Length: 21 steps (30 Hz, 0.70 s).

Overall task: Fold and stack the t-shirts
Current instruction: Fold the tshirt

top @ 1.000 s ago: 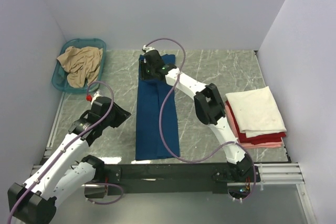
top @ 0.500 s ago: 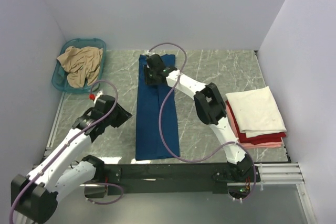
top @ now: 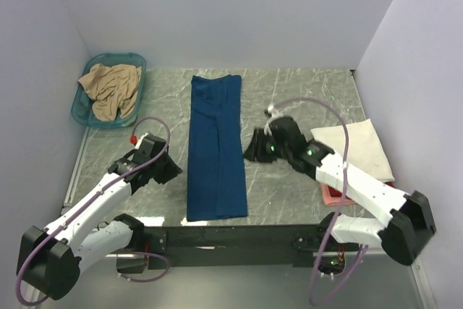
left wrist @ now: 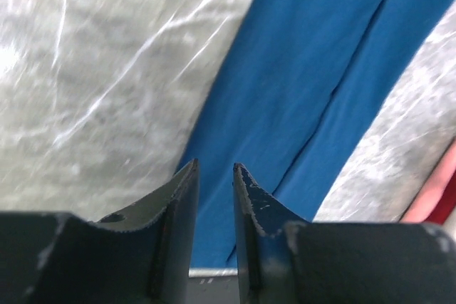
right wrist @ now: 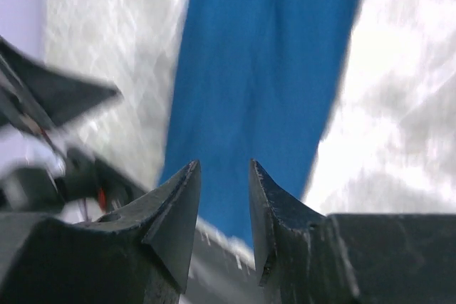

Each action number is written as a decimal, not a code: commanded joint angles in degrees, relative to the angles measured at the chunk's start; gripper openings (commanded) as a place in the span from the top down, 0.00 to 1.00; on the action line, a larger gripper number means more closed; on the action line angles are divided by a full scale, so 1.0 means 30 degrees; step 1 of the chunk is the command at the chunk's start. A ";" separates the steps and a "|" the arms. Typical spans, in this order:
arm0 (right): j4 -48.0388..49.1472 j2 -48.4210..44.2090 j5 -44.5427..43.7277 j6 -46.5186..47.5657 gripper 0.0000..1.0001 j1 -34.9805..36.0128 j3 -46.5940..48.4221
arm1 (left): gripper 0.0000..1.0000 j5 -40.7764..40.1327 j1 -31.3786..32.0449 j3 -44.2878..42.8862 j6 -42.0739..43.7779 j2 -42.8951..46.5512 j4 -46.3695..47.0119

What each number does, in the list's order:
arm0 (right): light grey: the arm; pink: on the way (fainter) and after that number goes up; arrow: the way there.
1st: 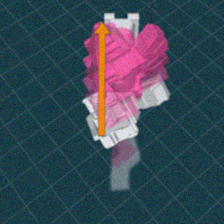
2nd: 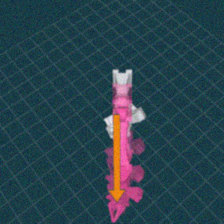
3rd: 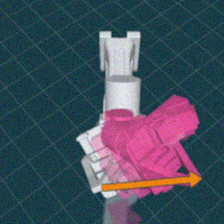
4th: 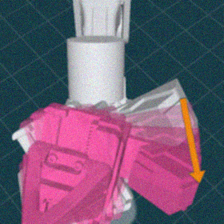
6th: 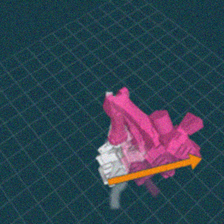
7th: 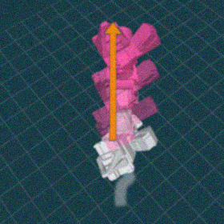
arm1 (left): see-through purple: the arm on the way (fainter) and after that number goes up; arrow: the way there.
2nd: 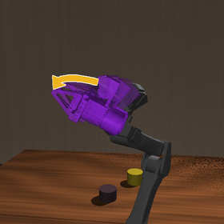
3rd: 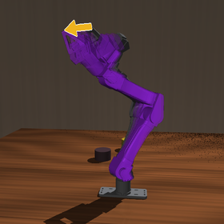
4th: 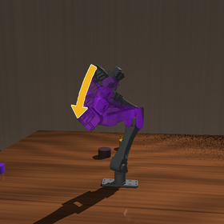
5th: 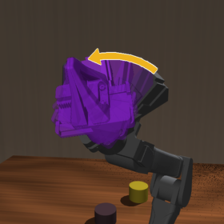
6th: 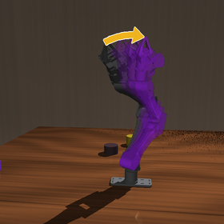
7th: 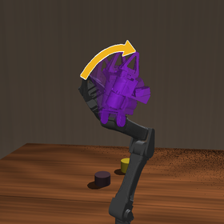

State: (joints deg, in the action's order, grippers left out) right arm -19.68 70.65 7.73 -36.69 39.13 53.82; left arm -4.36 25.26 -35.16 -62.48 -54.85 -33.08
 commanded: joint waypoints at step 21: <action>0.2749 -0.2106 0.2844 -0.5027 0.53 0.4533 -0.9298 | 0.59 0.0282 0.7927 0.2842 -0.6213 0.0706 -0.3271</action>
State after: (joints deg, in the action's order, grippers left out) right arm -15.73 63.57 15.64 -50.43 52.25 26.85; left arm -3.29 47.00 -26.65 -77.28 -52.38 -44.82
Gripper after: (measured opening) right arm 0.468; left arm 0.400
